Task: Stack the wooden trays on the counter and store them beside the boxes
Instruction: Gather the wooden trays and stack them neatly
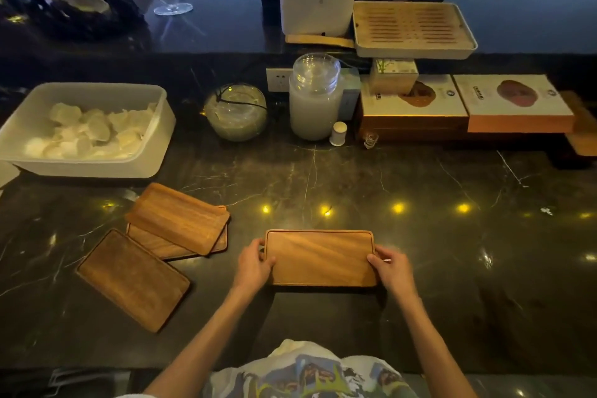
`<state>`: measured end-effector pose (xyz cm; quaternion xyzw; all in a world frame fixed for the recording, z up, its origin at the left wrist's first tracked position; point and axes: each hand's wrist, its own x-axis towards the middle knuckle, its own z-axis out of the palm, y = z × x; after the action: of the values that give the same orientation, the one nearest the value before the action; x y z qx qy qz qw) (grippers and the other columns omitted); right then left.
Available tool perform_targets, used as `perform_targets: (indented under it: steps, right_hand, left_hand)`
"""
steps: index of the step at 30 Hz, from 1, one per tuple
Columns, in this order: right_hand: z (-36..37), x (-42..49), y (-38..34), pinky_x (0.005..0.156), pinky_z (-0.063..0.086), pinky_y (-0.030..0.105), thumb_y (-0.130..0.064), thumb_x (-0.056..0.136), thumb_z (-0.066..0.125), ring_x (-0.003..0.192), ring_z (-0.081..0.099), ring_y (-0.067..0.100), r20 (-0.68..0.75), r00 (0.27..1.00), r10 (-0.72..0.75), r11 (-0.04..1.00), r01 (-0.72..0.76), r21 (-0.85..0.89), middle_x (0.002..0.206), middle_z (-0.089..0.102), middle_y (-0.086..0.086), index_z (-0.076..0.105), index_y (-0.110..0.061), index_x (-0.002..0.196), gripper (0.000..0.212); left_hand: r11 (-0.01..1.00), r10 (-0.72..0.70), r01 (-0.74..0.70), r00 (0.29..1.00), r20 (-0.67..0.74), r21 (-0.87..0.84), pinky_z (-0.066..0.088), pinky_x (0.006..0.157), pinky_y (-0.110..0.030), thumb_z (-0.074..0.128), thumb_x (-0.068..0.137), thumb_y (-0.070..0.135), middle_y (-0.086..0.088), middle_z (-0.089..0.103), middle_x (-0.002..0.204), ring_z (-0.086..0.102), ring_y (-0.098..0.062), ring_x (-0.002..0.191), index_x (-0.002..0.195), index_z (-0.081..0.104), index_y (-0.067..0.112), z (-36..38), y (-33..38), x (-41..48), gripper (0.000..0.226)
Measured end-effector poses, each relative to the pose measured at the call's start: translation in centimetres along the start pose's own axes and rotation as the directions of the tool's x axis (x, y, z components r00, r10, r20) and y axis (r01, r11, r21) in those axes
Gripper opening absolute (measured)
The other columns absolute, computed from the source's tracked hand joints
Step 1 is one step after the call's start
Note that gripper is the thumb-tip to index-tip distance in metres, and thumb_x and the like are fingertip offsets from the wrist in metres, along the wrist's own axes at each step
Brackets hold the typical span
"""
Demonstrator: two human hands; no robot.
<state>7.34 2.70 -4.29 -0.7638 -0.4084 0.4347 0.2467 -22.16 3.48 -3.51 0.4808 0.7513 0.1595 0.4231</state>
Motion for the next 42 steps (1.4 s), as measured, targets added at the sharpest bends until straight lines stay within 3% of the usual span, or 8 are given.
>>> perform_targets:
  steps: [6, 13, 17, 22, 29, 33, 36, 42]
  right_hand:
    - [-0.3, -1.2, 3.0, 0.087, 0.047, 0.034, -0.023, 0.092, 0.065, 0.106, 0.061, 0.021, -0.044, 0.996, 0.073, 0.992, -0.077, -0.102, 0.118, 0.068, 0.006, 0.060, -0.017, 0.130, 0.039]
    - [-0.4, -1.0, 3.4, 0.079, 0.047, 0.028, -0.019, 0.095, 0.059, 0.090, 0.058, 0.012, -0.084, 0.991, 0.107, 0.983, -0.118, -0.143, 0.122, 0.065, 0.008, 0.057, -0.018, 0.133, 0.038]
    - [0.3, -1.0, 3.4, 0.086, 0.049, 0.036, -0.015, 0.095, 0.058, 0.096, 0.061, 0.020, -0.119, 0.992, 0.049, 0.984, -0.068, -0.163, 0.116, 0.067, 0.010, 0.057, -0.017, 0.133, 0.038]
    - [1.0, -1.0, 3.5, 0.089, 0.050, 0.040, -0.014, 0.095, 0.058, 0.101, 0.059, 0.022, -0.151, 0.988, 0.024, 0.974, -0.057, -0.218, 0.108, 0.057, 0.004, 0.054, -0.019, 0.136, 0.042]
    - [2.0, -1.7, 0.7, 0.099, 0.046, 0.045, -0.033, 0.091, 0.062, 0.125, 0.046, 0.032, -0.118, 0.992, -0.049, 0.863, -0.017, -0.505, 0.137, 0.047, 0.014, 0.030, -0.023, 0.148, 0.066]
    - [4.7, -2.5, -4.0, 0.107, 0.039, 0.044, -0.036, 0.094, 0.057, 0.132, 0.040, 0.029, -0.003, 0.985, -0.170, 0.835, 0.143, -0.531, 0.143, 0.045, 0.012, 0.034, -0.019, 0.148, 0.062]
    - [9.0, -3.3, -7.8, 0.105, 0.041, 0.041, -0.036, 0.094, 0.059, 0.128, 0.047, 0.027, 0.158, 0.964, -0.214, 0.831, 0.265, -0.489, 0.139, 0.052, 0.009, 0.040, -0.018, 0.145, 0.057]
    - [21.4, -8.1, -12.8, 0.084, 0.055, 0.039, -0.035, 0.092, 0.062, 0.092, 0.065, 0.017, 0.521, 0.840, -0.154, 0.867, 0.367, -0.336, 0.104, 0.070, 0.001, 0.057, -0.023, 0.129, 0.039]
  left_hand:
    - [0.999, -0.012, 0.015, 0.997, -0.079, 0.035, 0.050, 0.069, -0.027, 0.062, 0.090, 0.008, 0.002, 0.063, 0.083, 0.061, -0.010, 0.077, 0.124, 0.058, 0.012, 2.8, -1.4, -2.0, 0.035]
    - [0.998, 0.030, -0.027, 0.997, -0.065, 0.052, 0.057, 0.085, -0.041, 0.059, 0.090, 0.004, -0.004, 0.068, 0.094, 0.066, -0.019, 0.090, 0.133, 0.053, 0.014, 3.5, -0.5, -1.9, 0.044]
    - [0.996, 0.068, -0.065, 0.997, -0.043, 0.065, 0.056, 0.079, -0.035, 0.060, 0.089, 0.006, 0.000, 0.066, 0.087, 0.066, -0.018, 0.086, 0.124, 0.062, 0.014, 3.4, -0.1, -1.7, 0.035]
    - [0.995, 0.072, -0.072, 0.997, 0.006, 0.068, 0.055, 0.089, -0.044, 0.062, 0.089, 0.006, -0.011, 0.069, 0.100, 0.066, -0.025, 0.096, 0.131, 0.054, 0.010, 3.3, -0.5, -1.4, 0.043]
    - [0.999, 0.017, -0.019, 0.998, 0.054, 0.033, 0.055, 0.085, -0.039, 0.059, 0.093, 0.023, -0.003, 0.067, 0.098, 0.064, -0.019, 0.093, 0.134, 0.049, 0.016, 1.1, -0.8, 0.2, 0.043]
    - [0.998, 0.033, -0.039, 0.990, -0.137, -0.041, 0.055, 0.085, -0.045, 0.053, 0.095, 0.026, -0.006, 0.069, 0.104, 0.066, -0.024, 0.092, 0.126, 0.057, 0.020, -4.0, -2.5, 0.3, 0.032]
    - [0.998, -0.036, 0.015, 0.944, -0.329, -0.064, 0.052, 0.084, -0.039, 0.053, 0.094, 0.024, -0.011, 0.071, 0.106, 0.066, -0.032, 0.098, 0.118, 0.064, 0.017, -9.0, -5.5, -0.3, 0.027]
    - [0.980, -0.198, 0.182, 0.836, -0.511, -0.082, 0.051, 0.087, -0.042, 0.051, 0.094, 0.020, -0.015, 0.069, 0.112, 0.063, -0.036, 0.105, 0.117, 0.064, 0.016, -19.7, -13.3, -2.1, 0.027]
